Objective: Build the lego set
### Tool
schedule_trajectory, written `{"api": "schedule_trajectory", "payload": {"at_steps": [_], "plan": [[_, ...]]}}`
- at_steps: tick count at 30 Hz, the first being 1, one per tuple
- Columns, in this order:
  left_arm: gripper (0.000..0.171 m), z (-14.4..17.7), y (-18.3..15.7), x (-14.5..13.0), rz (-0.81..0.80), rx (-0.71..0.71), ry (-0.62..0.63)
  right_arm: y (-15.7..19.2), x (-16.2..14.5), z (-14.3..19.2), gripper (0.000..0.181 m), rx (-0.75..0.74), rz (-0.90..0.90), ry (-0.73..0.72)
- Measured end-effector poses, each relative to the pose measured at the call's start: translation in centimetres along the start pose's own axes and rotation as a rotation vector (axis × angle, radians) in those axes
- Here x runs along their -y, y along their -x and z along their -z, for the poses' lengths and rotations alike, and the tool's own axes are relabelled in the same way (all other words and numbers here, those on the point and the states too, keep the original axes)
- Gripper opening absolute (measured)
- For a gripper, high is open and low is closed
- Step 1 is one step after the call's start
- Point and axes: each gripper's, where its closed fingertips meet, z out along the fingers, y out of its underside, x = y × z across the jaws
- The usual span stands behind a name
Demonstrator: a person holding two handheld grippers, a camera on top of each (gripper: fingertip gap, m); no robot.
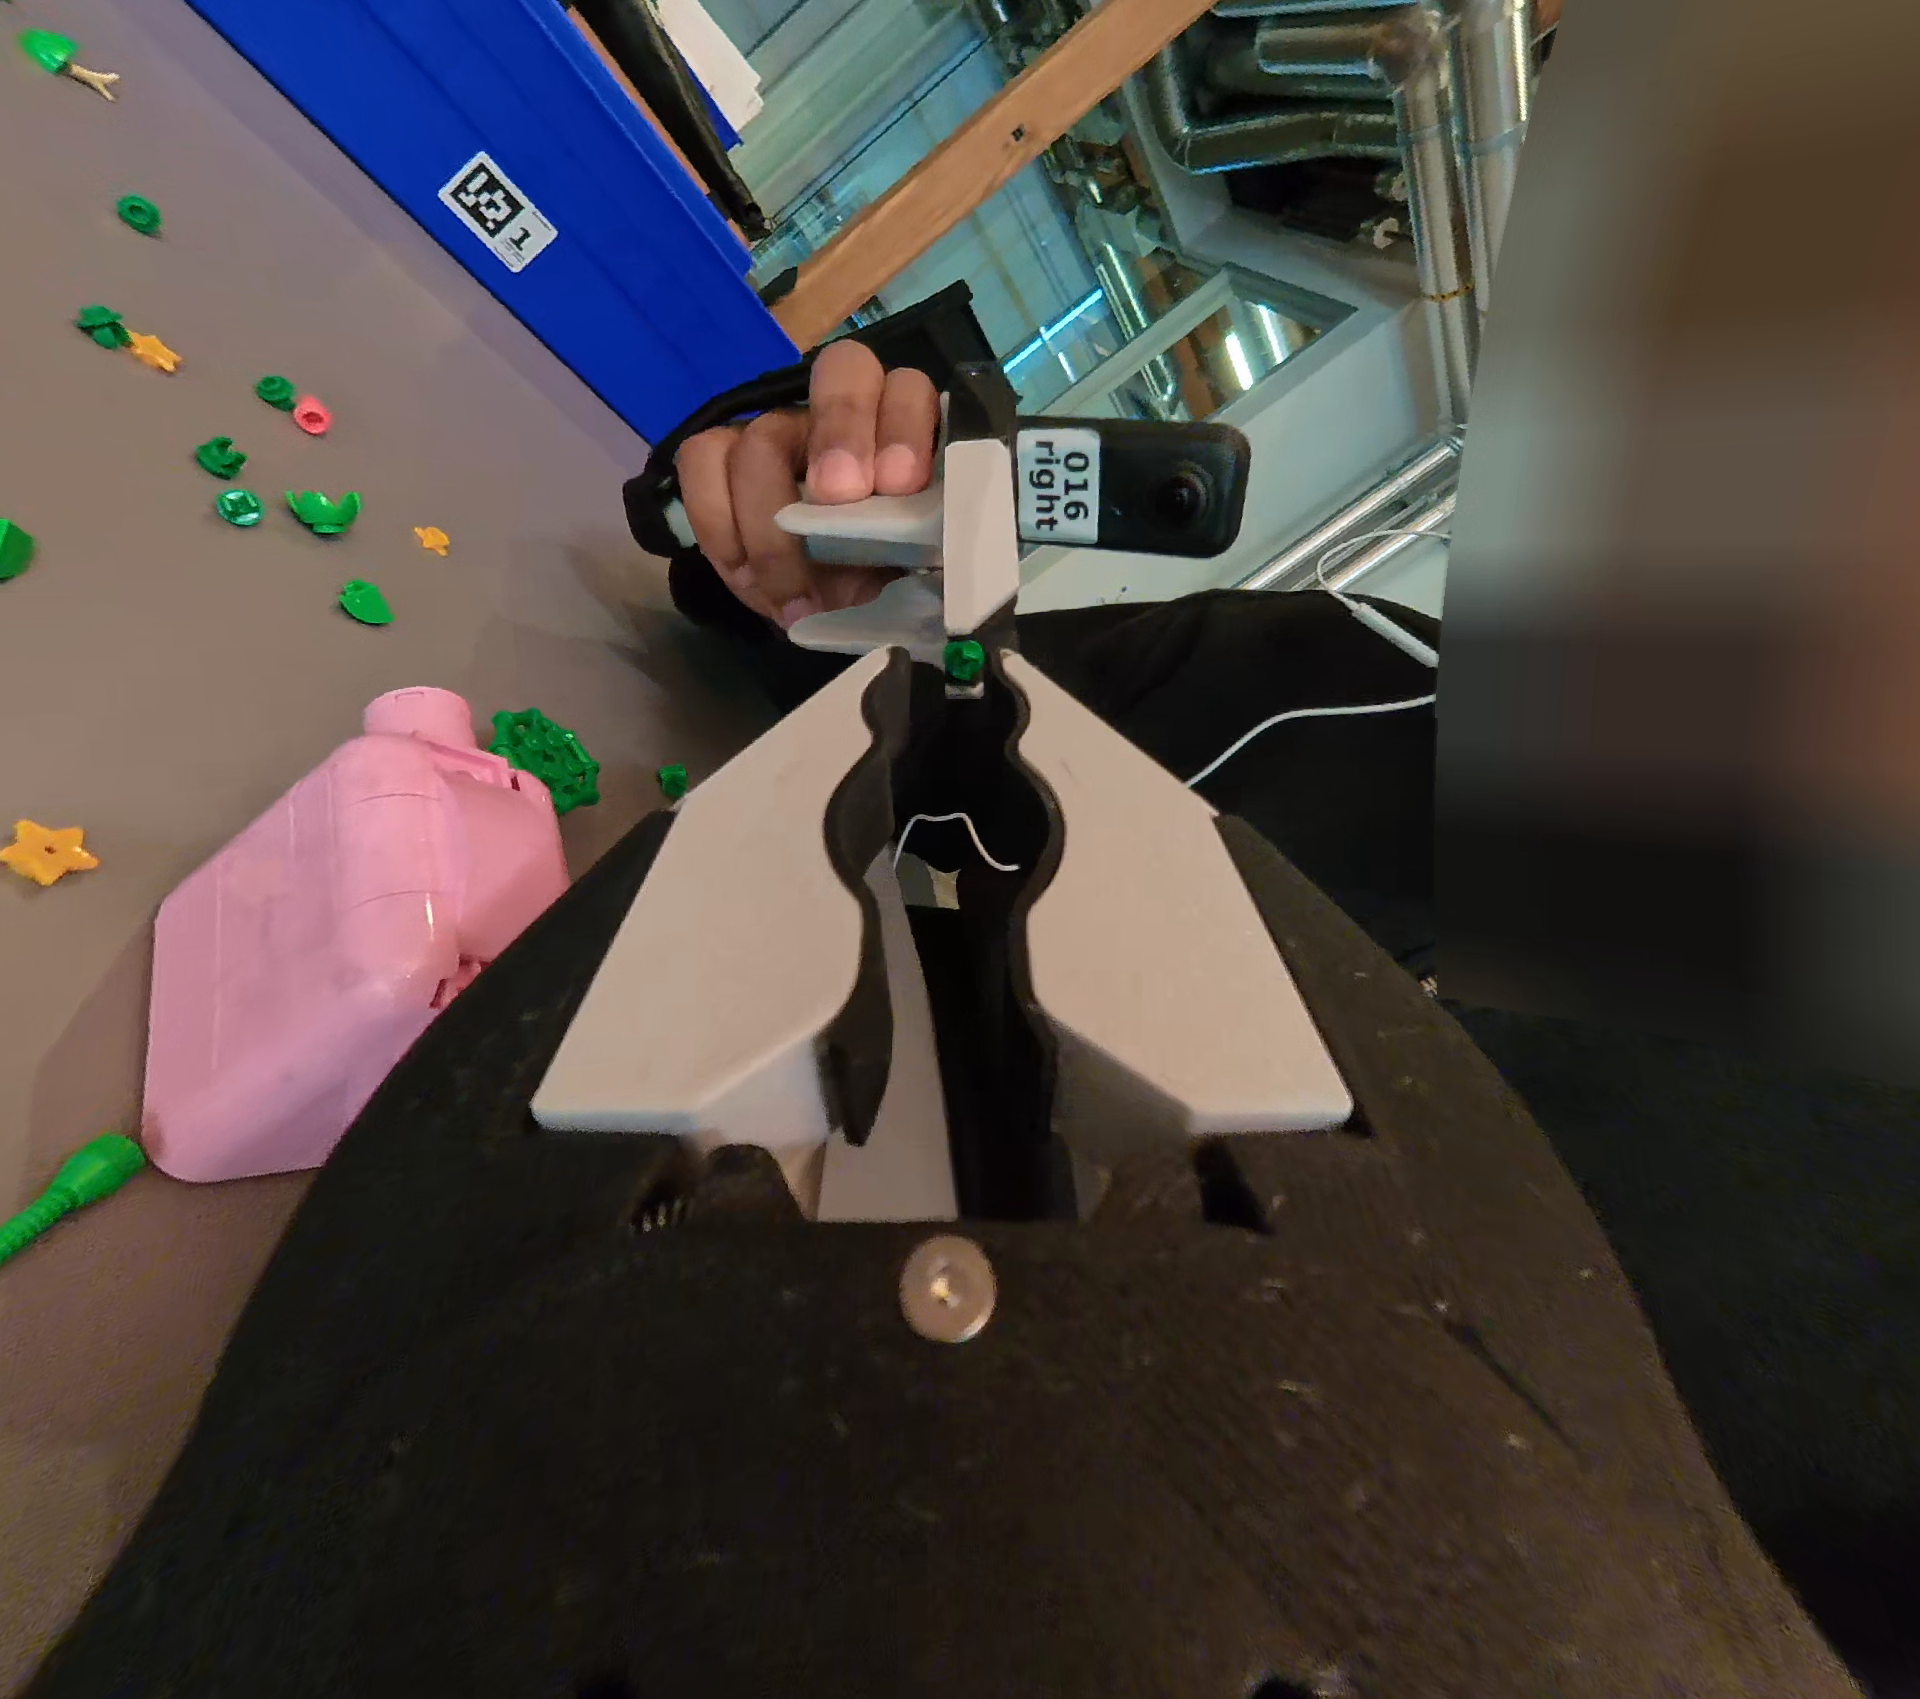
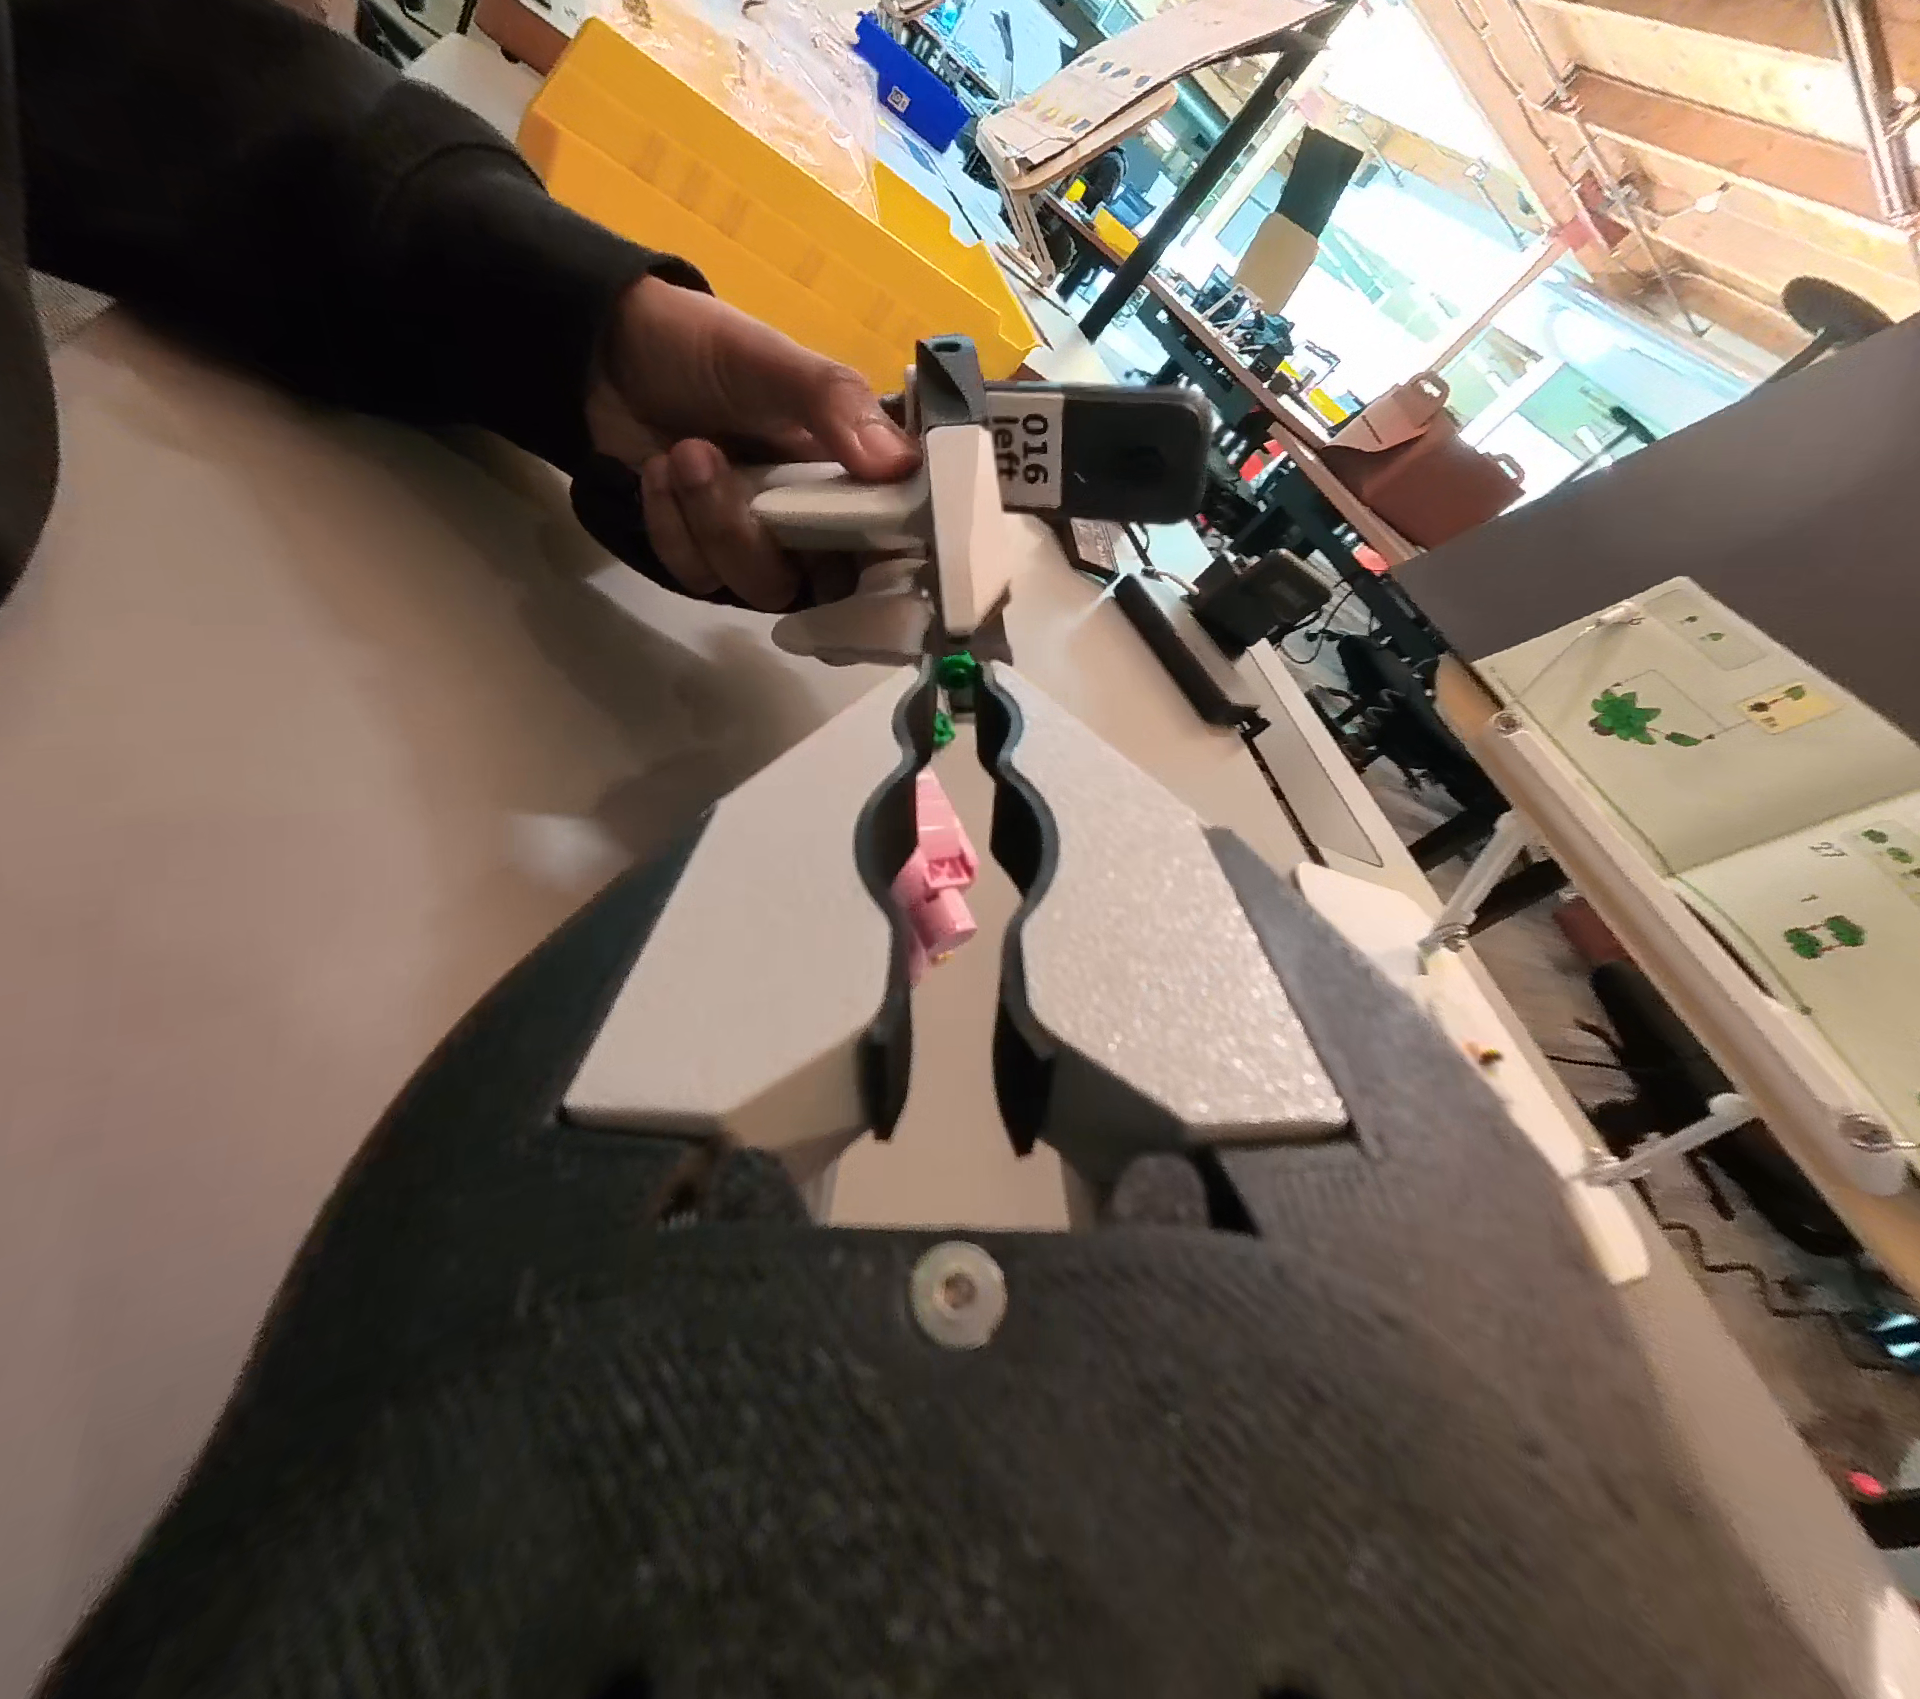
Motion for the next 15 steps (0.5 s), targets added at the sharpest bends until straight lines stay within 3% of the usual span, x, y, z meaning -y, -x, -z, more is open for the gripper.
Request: {"api": "schedule_trajectory", "payload": {"at_steps": [1,15], "plan": [[0.011,-0.02,0.01,-0.06,-0.011,0.007,0.005,0.02,0.0,0.02,0.005,0.006,-0.016,0.0],[0.0,-0.24,-0.24,-0.1,-0.068,0.025,0.01,-0.01,-0.09,-0.1,0.005,0.0,-0.025,0.024]]}}
